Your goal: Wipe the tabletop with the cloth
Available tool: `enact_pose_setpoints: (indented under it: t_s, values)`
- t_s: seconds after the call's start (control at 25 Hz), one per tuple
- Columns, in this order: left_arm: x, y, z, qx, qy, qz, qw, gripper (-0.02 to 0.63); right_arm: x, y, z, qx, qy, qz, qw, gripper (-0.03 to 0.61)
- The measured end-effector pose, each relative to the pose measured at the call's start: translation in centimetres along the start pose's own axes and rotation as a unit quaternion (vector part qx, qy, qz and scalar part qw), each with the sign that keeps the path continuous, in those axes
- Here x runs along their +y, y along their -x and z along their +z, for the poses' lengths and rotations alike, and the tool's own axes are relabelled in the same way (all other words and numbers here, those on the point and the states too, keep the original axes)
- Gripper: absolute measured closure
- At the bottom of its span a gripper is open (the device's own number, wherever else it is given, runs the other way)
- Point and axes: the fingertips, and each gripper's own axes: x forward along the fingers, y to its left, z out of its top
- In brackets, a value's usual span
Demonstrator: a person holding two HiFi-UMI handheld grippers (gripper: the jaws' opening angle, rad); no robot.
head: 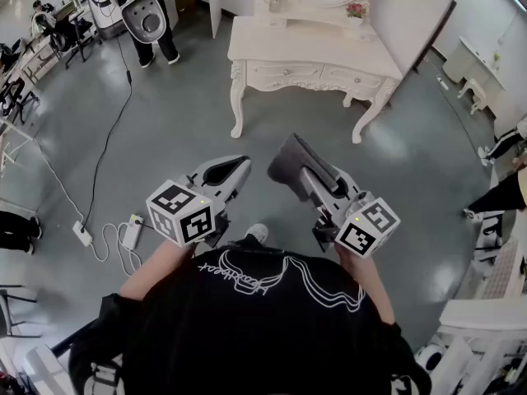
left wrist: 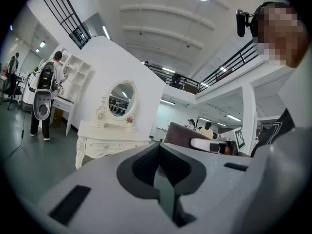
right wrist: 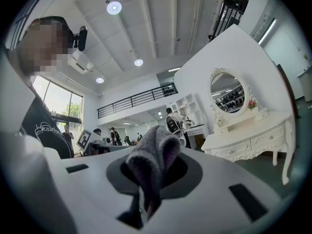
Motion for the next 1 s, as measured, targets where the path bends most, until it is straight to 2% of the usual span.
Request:
enact_pose_setpoints:
  t_s: [0.28, 0.6, 0.84, 1.0]
  values:
    - [0.3, -0.3, 0.0, 0.005, -0.004, 0.001, 1.0, 0.609, -0.4, -0.2, 0.1, -0.001, 0.004, -0.003, 1.0, 0.523]
    - [3.4, -1.9, 0.1, 0.006, 0.0, 0.016, 0.9999, 0.609, -3.0, -2.3, -0.3, 0.004, 0.01, -0.009, 1.0, 0.523]
    - [9.4, -4.2, 0.2, 0.008, 0.016, 0.031, 0.9994, 0.609, -7.1, -7.2, -1.1, 0.016, -0.005, -0.009, 1.0, 0.523]
    - [15.0, -6.3, 0.9, 0.007, 0.027, 0.041, 0.9988, 0.609, -10.7, -11.8, -1.3, 0.023, -0.012, -0.01, 1.0, 0.524]
